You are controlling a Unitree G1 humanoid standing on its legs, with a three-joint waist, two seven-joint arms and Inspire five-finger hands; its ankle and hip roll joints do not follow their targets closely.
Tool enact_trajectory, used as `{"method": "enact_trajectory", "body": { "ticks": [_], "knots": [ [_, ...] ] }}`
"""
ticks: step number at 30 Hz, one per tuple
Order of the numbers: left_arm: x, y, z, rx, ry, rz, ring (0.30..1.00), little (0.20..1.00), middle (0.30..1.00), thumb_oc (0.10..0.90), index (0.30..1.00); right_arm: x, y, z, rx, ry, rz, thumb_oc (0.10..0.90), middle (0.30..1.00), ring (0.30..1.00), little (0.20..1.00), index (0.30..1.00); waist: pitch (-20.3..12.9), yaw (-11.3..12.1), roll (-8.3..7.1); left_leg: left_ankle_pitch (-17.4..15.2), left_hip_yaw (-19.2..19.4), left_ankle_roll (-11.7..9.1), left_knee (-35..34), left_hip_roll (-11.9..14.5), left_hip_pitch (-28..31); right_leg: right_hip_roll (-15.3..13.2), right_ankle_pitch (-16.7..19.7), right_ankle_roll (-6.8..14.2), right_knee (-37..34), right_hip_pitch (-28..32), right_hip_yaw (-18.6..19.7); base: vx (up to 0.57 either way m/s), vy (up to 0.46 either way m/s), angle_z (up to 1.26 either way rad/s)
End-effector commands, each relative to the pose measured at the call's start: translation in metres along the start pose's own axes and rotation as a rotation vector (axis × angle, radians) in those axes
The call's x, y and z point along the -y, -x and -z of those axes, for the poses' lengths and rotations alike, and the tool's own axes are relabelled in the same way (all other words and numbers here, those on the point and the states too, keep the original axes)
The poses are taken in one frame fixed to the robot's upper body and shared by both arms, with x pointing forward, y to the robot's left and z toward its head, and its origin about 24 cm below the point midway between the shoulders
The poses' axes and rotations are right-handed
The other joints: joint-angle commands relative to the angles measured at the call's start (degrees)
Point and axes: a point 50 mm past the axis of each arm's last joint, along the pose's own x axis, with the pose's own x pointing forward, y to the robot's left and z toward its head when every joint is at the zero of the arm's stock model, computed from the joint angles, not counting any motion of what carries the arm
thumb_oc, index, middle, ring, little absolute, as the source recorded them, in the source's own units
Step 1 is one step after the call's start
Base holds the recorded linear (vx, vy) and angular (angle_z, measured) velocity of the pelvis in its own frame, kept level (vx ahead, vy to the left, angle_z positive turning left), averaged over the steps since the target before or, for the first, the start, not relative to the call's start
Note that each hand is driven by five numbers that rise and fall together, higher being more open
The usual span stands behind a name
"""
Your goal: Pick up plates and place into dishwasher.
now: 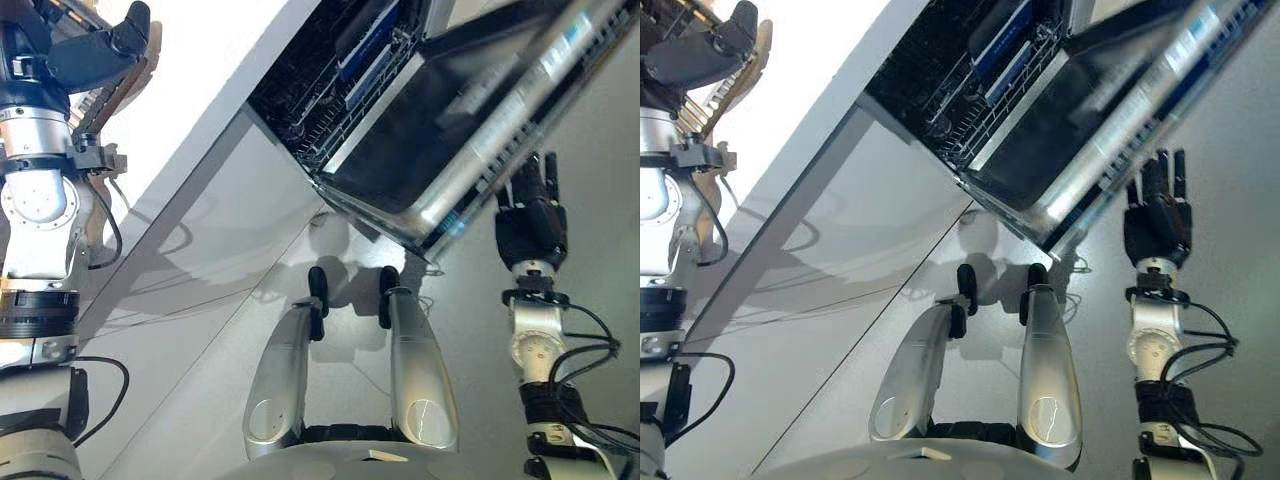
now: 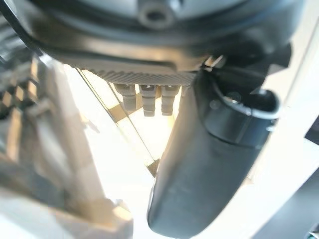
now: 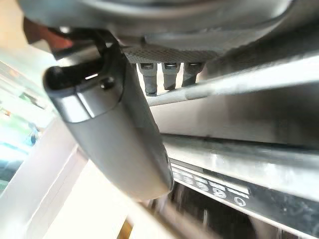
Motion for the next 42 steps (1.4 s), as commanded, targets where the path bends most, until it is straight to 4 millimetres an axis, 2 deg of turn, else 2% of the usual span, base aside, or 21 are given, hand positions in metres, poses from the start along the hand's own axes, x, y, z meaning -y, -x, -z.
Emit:
{"method": "enact_trajectory", "body": {
  "ticks": [1, 8, 12, 15, 20, 26, 27, 33, 36, 39, 41, 42],
  "knots": [
    [0.018, 0.002, -0.006, 0.105, 0.104, -0.037, 0.900, 0.900, 0.900, 0.800, 0.900, -0.206, -0.030, 0.034, -0.096, -0.080, -1.129, 0.800, 0.900, 0.900, 0.900, 0.900, -0.82, 1.00, -2.64, -6.46, 3.33, 6.24, 1.94, -5.93, 4.48, 3.09, 2.12, 0.91, -5.37, 4.72, 3.58, 0.04, 0.034, 0.00],
    [0.019, 0.004, -0.003, 0.088, 0.118, -0.026, 0.900, 0.900, 0.900, 0.800, 0.900, -0.210, -0.027, 0.038, -0.092, -0.043, -1.121, 0.800, 0.900, 0.900, 0.900, 0.900, -0.82, 1.12, -3.02, -6.72, 3.13, 6.26, 1.56, -6.15, 7.25, 2.90, 2.05, 0.57, -6.36, 7.75, 3.36, 0.03, 0.012, 0.21],
    [0.018, 0.007, -0.001, 0.085, 0.112, -0.016, 0.900, 0.900, 0.900, 0.800, 0.900, -0.200, -0.030, 0.038, -0.066, -0.002, -1.030, 0.800, 0.900, 0.900, 0.900, 0.900, -0.82, 0.98, -3.41, -6.94, 3.02, 6.25, 1.31, -5.96, 9.00, 2.73, 2.00, 0.54, -6.77, 9.52, 3.45, 0.03, 0.011, 0.39],
    [0.015, 0.009, 0.000, 0.080, 0.109, -0.018, 0.900, 0.900, 0.900, 0.800, 0.900, -0.183, -0.037, 0.033, -0.005, 0.055, -0.896, 0.800, 0.900, 0.900, 0.900, 0.900, -0.94, 0.79, -3.74, -6.79, 2.92, 6.34, 0.22, -5.78, 10.74, 2.83, 2.00, 0.53, -7.60, 11.12, 3.45, 0.02, 0.011, 0.10],
    [0.006, 0.028, 0.006, 0.045, 0.104, -0.031, 0.900, 0.900, 0.900, 0.800, 0.900, -0.130, -0.033, 0.018, 0.100, 0.157, -0.634, 0.800, 0.900, 0.900, 0.900, 0.900, -3.39, 0.27, -4.50, -5.87, 2.55, 6.32, -4.02, -5.31, 14.98, 3.21, 2.79, 1.13, -11.46, 14.86, 3.33, 0.04, 0.012, 0.00],
    [-0.001, 0.054, 0.013, 0.003, 0.101, -0.049, 0.900, 0.900, 0.900, 0.800, 0.900, -0.083, -0.013, -0.001, 0.205, 0.355, -0.393, 0.800, 0.900, 0.900, 0.900, 0.900, -6.91, -0.55, -5.32, -3.94, 2.15, 5.92, -11.07, -4.84, 20.10, 3.80, 4.62, 2.29, -18.02, 19.60, 3.74, 0.02, 0.010, -0.01],
    [-0.002, 0.062, 0.015, -0.009, 0.100, -0.054, 0.900, 0.900, 0.900, 0.800, 0.900, -0.070, -0.005, -0.010, 0.264, 0.438, -0.309, 0.800, 0.900, 0.900, 0.900, 0.900, -8.17, -0.68, -5.62, -3.50, 2.08, 5.81, -13.19, -4.73, 21.50, 4.00, 4.87, 2.73, -19.75, 20.97, 3.67, 0.04, 0.011, -0.08],
    [-0.009, 0.084, 0.023, -0.076, 0.112, -0.052, 0.900, 0.900, 0.900, 0.800, 0.900, -0.025, 0.024, -0.033, 0.379, 0.811, 0.054, 0.800, 0.900, 0.900, 0.900, 0.900, -13.22, -1.40, -6.22, -1.82, 1.51, 5.46, -21.06, -4.26, 27.90, 4.64, 6.17, 3.82, -26.73, 27.52, 3.11, 0.04, 0.004, -0.04],
    [-0.009, 0.093, 0.028, -0.118, 0.119, -0.038, 0.900, 0.900, 0.900, 0.800, 0.900, 0.012, 0.040, -0.035, 0.296, 0.926, 0.277, 0.800, 0.900, 0.900, 0.900, 0.900, -15.31, -1.68, -6.48, -1.24, 1.30, 5.24, -23.79, -3.90, 30.08, 4.90, 6.76, 4.15, -28.93, 29.65, 2.80, 0.00, 0.000, 0.00],
    [-0.006, 0.095, 0.034, -0.169, 0.131, -0.013, 0.900, 0.900, 0.900, 0.800, 0.900, 0.058, 0.064, -0.026, 0.080, 0.973, 0.518, 0.800, 0.900, 0.900, 0.900, 0.900, -17.16, -1.73, -6.71, -0.63, 1.05, 5.07, -26.55, -3.60, 31.94, 5.22, 7.33, 4.45, -31.05, 31.50, 2.73, 0.00, -0.030, 0.03],
    [-0.005, 0.096, 0.038, -0.214, 0.150, 0.005, 0.900, 0.900, 0.900, 0.800, 0.900, 0.093, 0.090, -0.015, -0.133, 1.029, 0.713, 0.800, 0.900, 0.900, 0.900, 0.900, -18.11, -1.54, -6.94, 0.02, 0.95, 4.85, -28.60, -3.37, 33.03, 5.50, 7.56, 4.55, -32.38, 32.70, 2.50, -0.03, -0.042, 0.03],
    [-0.005, 0.095, 0.039, -0.227, 0.157, 0.011, 0.900, 0.900, 0.900, 0.800, 0.900, 0.103, 0.100, -0.012, -0.193, 1.028, 0.762, 0.800, 0.900, 0.900, 0.900, 0.900, -18.38, -1.36, -7.09, 0.25, 0.83, 4.71, -29.26, -3.28, 33.34, 5.62, 7.71, 4.59, -33.01, 33.30, 2.27, -0.05, -0.042, 0.05]
  ]
}}
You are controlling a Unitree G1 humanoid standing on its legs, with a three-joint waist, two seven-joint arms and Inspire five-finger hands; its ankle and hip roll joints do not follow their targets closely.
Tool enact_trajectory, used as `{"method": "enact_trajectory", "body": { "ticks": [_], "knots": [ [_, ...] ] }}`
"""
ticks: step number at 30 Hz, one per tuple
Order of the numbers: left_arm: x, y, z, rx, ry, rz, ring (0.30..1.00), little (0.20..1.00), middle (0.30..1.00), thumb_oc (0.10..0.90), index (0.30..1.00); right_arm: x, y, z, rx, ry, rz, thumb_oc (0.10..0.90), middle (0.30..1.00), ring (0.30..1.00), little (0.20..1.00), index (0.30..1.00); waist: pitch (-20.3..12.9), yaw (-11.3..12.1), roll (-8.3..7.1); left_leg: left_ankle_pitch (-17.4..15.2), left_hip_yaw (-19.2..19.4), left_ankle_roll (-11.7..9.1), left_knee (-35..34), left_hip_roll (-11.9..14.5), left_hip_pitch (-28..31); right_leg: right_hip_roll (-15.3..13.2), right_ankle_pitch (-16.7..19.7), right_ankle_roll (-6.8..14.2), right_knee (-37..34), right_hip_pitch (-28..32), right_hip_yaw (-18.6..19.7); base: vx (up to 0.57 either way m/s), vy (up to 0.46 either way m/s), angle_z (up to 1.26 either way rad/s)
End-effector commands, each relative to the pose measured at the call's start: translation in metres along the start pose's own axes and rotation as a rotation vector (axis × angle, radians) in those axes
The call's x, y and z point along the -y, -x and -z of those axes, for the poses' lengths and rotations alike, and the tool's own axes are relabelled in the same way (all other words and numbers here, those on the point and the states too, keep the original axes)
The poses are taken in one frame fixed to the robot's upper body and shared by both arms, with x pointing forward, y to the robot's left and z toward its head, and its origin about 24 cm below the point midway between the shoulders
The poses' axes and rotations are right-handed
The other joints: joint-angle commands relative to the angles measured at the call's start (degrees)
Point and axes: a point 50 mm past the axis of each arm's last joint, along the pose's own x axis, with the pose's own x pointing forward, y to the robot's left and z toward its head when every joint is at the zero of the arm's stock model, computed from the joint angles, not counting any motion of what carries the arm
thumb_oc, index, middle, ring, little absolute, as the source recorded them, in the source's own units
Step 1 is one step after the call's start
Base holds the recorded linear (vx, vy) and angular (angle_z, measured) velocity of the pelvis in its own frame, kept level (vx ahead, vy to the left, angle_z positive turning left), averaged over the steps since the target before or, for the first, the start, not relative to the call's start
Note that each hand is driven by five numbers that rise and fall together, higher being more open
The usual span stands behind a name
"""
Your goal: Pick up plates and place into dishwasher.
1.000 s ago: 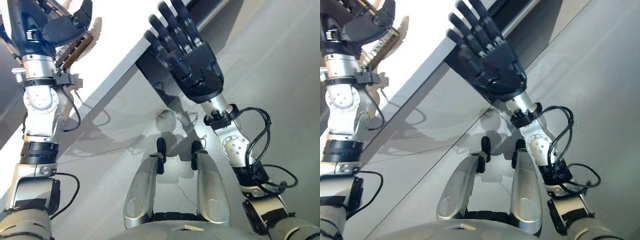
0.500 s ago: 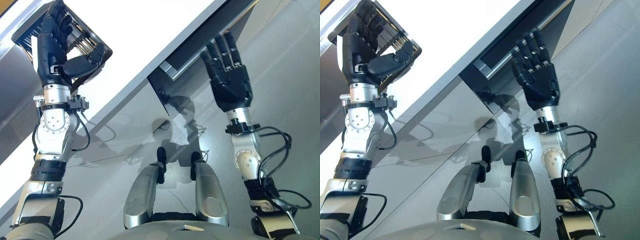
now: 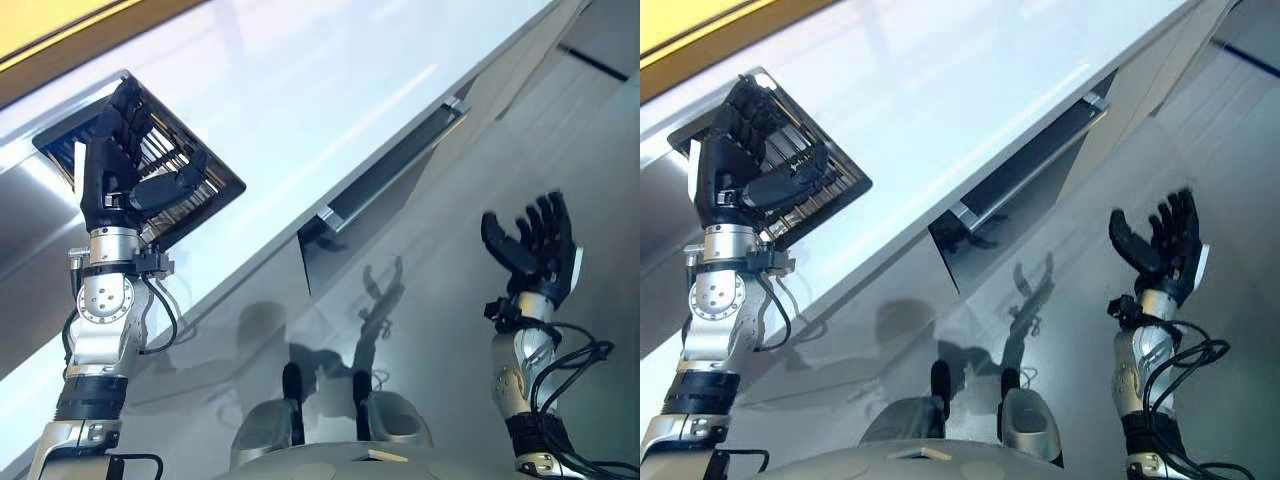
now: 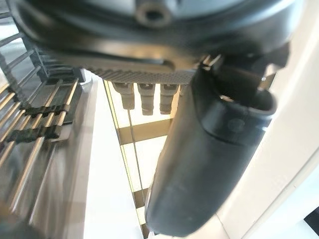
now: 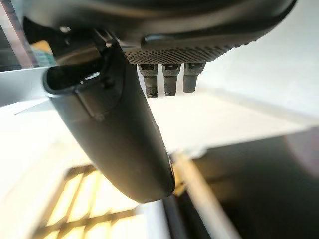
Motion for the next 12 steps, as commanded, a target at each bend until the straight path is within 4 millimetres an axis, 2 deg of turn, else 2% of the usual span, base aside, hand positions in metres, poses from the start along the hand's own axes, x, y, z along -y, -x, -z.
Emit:
{"method": "enact_trajectory", "body": {
  "ticks": [1, 3, 6, 11, 12],
  "knots": [
    [-0.013, -0.017, -0.025, 0.126, 0.057, -0.047, 0.900, 0.900, 0.900, 0.800, 0.900, 0.012, 0.002, 0.017, -0.131, 0.120, 0.016, 0.800, 0.900, 0.900, 0.900, 0.900, -3.88, -0.52, 1.27, -3.88, 1.32, 1.83, -3.43, -3.19, 3.45, 2.81, 3.55, 1.59, -2.33, -1.23, 0.93, -0.05, -0.037, 0.07],
    [-0.009, -0.017, -0.019, 0.083, 0.098, -0.030, 0.900, 0.900, 0.900, 0.800, 0.900, 0.025, 0.014, 0.049, -0.318, 0.218, 0.043, 0.800, 0.900, 0.900, 0.900, 0.900, -4.56, -0.24, 0.96, -4.02, 1.39, 1.57, -3.61, -3.06, 3.82, 3.02, 3.86, 1.52, -3.57, -0.26, 0.53, -0.05, -0.027, 0.05],
    [-0.001, -0.019, -0.012, 0.023, 0.147, -0.021, 0.900, 0.900, 0.900, 0.800, 0.900, 0.035, 0.031, 0.081, -0.513, 0.318, 0.020, 0.800, 0.900, 0.900, 0.900, 0.900, -5.18, 0.13, 0.79, -4.45, 1.52, 1.55, -3.55, -3.05, 4.53, 3.22, 4.17, 1.31, -4.87, 0.89, 0.27, -0.02, -0.005, 0.01],
    [0.006, -0.018, -0.001, -0.027, 0.160, -0.031, 0.900, 0.900, 0.900, 0.800, 0.900, 0.051, 0.062, 0.117, -0.773, 0.482, -0.074, 0.800, 0.900, 0.900, 0.900, 0.900, -6.30, 0.81, 0.60, -4.94, 1.55, 1.72, -3.60, -3.11, 5.49, 3.52, 4.59, 1.30, -6.56, 2.52, 0.11, -0.02, -0.006, 0.03],
    [0.006, -0.018, -0.001, -0.028, 0.160, -0.032, 0.900, 0.900, 0.900, 0.800, 0.900, 0.051, 0.063, 0.118, -0.780, 0.488, -0.082, 0.800, 0.900, 0.900, 0.900, 0.900, -6.34, 0.80, 0.60, -4.96, 1.55, 1.72, -3.60, -3.11, 5.51, 3.53, 4.61, 1.31, -6.63, 2.56, 0.12, 0.00, 0.000, 0.00]
  ]
}}
